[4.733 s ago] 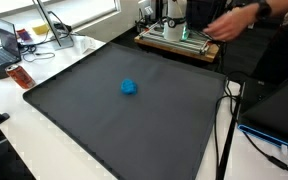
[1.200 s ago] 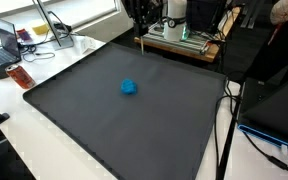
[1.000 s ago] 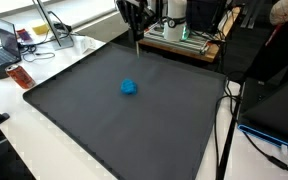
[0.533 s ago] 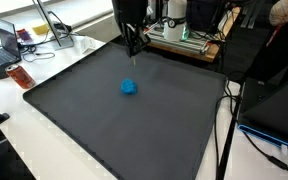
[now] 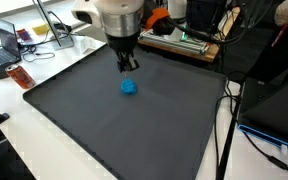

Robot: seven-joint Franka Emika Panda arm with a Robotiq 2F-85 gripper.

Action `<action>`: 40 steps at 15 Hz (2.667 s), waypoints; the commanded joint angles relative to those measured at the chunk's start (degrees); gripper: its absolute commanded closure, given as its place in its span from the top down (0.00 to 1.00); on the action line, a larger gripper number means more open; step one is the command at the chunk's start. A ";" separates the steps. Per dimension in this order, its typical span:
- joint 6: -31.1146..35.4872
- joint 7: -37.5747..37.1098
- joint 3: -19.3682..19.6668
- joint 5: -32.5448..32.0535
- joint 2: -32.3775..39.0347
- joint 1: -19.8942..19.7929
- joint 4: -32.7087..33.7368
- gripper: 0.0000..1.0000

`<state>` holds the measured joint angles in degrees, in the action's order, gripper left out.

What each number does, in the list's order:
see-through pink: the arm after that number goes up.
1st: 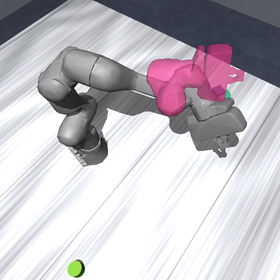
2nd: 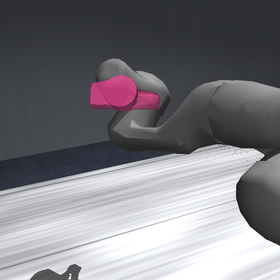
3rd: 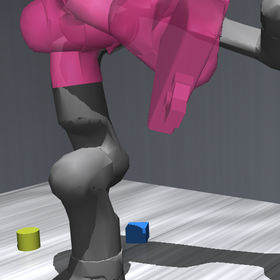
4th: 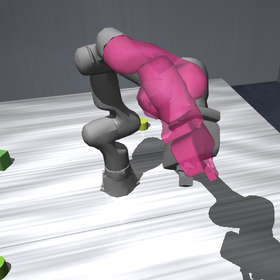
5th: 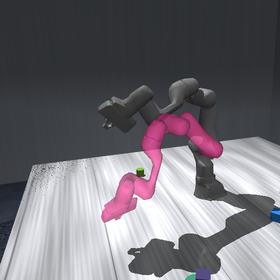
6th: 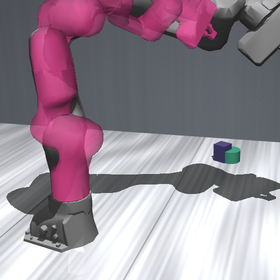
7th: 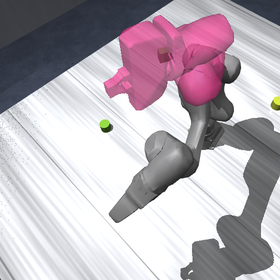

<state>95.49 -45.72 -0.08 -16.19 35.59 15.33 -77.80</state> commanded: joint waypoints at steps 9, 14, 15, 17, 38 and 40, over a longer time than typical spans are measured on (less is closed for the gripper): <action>-8.50 -5.65 4.82 -2.22 15.70 3.82 17.43 0.03; -12.57 -7.12 5.69 -2.03 20.85 4.66 23.62 0.03; -13.01 -7.31 5.83 -2.05 21.77 4.80 24.79 0.03; -13.55 -7.38 5.99 -1.92 23.56 4.89 26.96 0.03; -13.91 9.50 1.41 4.62 24.24 -4.82 34.38 0.03; -13.13 12.68 0.51 6.00 23.59 -6.56 34.06 0.03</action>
<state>81.26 -37.60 2.55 -12.79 60.66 11.50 -43.29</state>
